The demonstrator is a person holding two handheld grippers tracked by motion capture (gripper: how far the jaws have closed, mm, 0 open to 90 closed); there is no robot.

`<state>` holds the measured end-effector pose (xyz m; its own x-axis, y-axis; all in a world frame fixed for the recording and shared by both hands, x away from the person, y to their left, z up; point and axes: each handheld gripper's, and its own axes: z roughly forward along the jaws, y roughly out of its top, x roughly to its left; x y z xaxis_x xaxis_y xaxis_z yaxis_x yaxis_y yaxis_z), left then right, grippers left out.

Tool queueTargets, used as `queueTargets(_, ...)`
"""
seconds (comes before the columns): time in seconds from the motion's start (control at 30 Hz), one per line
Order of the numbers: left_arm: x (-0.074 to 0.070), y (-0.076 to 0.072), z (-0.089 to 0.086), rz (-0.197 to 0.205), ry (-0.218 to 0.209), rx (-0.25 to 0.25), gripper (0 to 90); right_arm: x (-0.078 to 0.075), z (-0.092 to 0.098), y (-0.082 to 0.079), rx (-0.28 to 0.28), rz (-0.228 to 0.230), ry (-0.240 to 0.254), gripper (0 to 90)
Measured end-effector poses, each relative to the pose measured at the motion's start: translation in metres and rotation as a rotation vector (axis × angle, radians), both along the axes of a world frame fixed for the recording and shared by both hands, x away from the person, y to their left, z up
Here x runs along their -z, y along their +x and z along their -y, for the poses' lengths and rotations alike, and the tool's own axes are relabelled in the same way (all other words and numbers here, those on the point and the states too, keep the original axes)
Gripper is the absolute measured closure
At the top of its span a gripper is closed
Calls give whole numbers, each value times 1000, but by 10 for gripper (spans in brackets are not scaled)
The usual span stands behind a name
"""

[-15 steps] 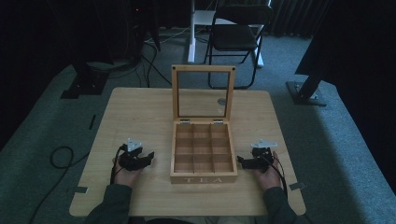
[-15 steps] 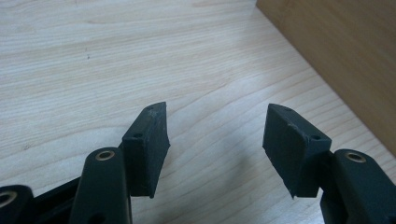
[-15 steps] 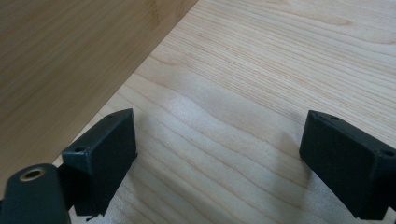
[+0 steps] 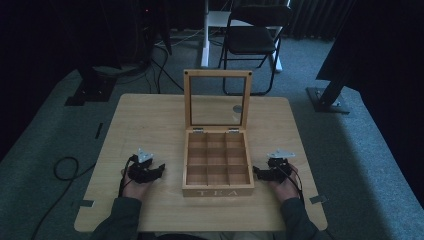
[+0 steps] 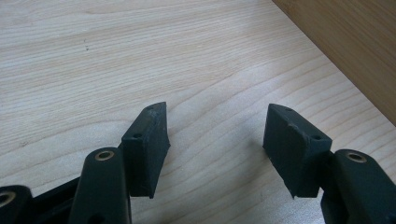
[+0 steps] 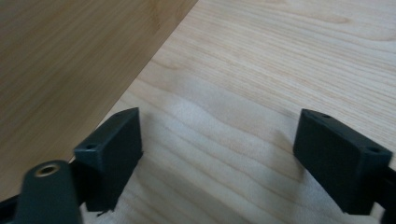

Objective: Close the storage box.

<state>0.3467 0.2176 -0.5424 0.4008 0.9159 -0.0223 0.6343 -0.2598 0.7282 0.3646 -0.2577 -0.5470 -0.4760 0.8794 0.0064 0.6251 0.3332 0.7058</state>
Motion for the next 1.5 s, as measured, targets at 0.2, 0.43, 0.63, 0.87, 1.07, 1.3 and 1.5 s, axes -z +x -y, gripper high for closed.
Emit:
queueTargets(0.2, 0, 0, 1, 3, 37, 22, 387, -3, -2, 2, 12, -27, -14, 165)
queueTargets(0.43, -2, 2, 2, -14, 44, 35, 379, -9, -4, 5, 35, -102, -53, 166)
queueTargets(0.63, -4, 4, 2, -37, 54, 55, 358, -15, -4, 7, 30, -121, -62, 357)
queueTargets(0.87, -7, 6, 0, -66, 43, 52, 348, -24, -2, 4, 20, -89, -52, 431)
queueTargets(1.07, -22, 5, -6, -37, -12, 35, 361, -39, -1, 5, 1, -61, -23, 515)
queueTargets(1.3, -37, 8, -11, -14, -48, 45, 362, -52, -9, 8, 2, -32, -32, 451)
queueTargets(1.5, -43, 11, -9, -6, -50, 62, 363, -63, -13, 11, -7, -12, -27, 459)
